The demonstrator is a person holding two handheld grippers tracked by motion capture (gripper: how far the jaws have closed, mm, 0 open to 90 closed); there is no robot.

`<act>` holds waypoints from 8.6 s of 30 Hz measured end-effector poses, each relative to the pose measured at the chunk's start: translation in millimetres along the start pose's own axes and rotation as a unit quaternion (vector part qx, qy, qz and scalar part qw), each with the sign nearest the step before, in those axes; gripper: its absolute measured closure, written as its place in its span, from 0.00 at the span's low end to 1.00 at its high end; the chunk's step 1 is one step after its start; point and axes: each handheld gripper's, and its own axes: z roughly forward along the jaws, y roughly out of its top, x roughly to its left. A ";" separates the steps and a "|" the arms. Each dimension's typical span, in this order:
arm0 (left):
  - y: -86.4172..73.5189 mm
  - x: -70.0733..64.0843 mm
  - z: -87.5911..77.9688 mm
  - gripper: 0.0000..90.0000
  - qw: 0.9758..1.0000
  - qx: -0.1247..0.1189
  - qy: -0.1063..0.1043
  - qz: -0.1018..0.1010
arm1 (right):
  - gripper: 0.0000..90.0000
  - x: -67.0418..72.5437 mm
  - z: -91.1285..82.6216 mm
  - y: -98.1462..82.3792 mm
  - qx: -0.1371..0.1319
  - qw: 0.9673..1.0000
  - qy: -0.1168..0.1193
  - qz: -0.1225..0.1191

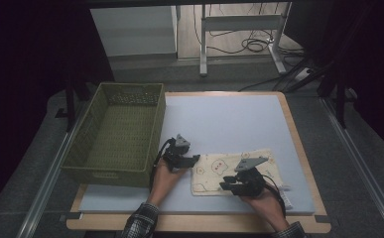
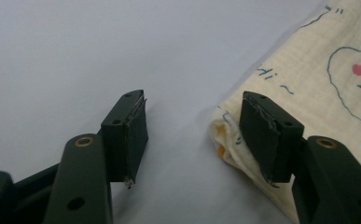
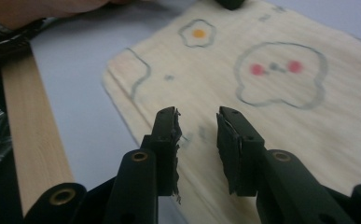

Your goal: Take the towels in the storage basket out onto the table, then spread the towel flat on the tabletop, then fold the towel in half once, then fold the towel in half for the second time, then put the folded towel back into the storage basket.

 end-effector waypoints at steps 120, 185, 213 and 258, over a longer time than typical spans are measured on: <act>123.4 -114.0 75.0 0.56 0.988 -0.078 -0.083 0.100 | 0.80 -34.3 -116.6 -75.1 -0.064 0.980 -0.176 0.074; 86.8 -73.5 72.6 0.45 0.989 0.076 -0.099 0.081 | 0.92 -54.1 -87.7 -75.5 -0.009 0.977 -0.156 0.146; 108.8 -59.8 26.9 0.91 0.984 0.109 -0.110 0.089 | 0.94 -40.2 -93.9 -49.8 -0.046 0.984 -0.107 0.136; 105.0 6.3 -83.8 0.91 0.986 0.142 -0.004 0.091 | 0.94 6.8 -44.3 52.5 -0.062 0.996 -0.036 0.047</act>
